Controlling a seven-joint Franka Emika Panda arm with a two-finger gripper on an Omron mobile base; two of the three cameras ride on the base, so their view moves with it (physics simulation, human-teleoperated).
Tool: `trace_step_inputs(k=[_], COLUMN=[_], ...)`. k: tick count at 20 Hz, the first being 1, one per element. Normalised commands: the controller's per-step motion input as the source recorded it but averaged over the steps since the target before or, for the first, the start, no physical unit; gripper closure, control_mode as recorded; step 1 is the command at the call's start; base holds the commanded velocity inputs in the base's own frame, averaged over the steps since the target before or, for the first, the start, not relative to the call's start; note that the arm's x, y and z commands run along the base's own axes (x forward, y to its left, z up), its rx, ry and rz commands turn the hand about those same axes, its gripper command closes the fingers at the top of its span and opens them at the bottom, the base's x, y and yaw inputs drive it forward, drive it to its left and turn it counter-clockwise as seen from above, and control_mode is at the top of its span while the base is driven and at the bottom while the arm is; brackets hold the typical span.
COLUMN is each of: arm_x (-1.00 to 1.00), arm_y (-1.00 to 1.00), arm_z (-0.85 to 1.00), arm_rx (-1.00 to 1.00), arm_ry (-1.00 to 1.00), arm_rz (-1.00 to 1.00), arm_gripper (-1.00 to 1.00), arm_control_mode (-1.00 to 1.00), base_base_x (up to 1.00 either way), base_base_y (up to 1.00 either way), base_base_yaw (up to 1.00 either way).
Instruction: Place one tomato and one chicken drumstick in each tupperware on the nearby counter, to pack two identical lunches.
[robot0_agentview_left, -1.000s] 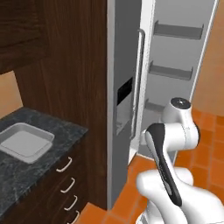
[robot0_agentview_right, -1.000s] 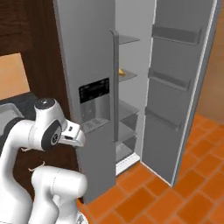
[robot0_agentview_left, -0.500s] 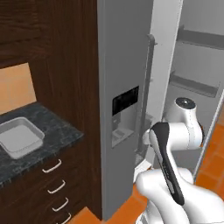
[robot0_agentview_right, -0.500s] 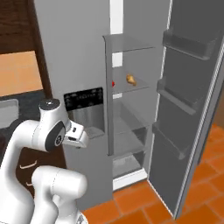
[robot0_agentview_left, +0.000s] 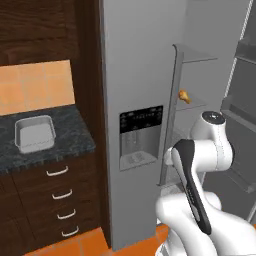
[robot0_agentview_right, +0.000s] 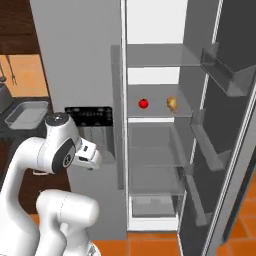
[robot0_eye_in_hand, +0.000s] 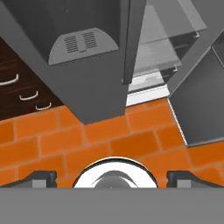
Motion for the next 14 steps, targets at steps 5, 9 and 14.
trace_step_inputs(k=[5, 9, 14], arm_x=[0.0, 0.0, 0.0], arm_y=[0.0, 0.0, 0.0], arm_z=[0.0, 0.0, 0.0], arm_rx=[0.0, 0.0, 0.0], arm_ry=[0.0, 0.0, 0.0], arm_rz=[0.0, 0.0, 0.0], arm_gripper=[-1.0, -1.0, -1.0], arm_control_mode=[1.0, 1.0, 1.0], base_base_x=[0.01, 0.03, 0.16], base_base_y=[-0.94, -0.67, -0.43], base_base_yaw=[0.54, 0.27, 0.0])
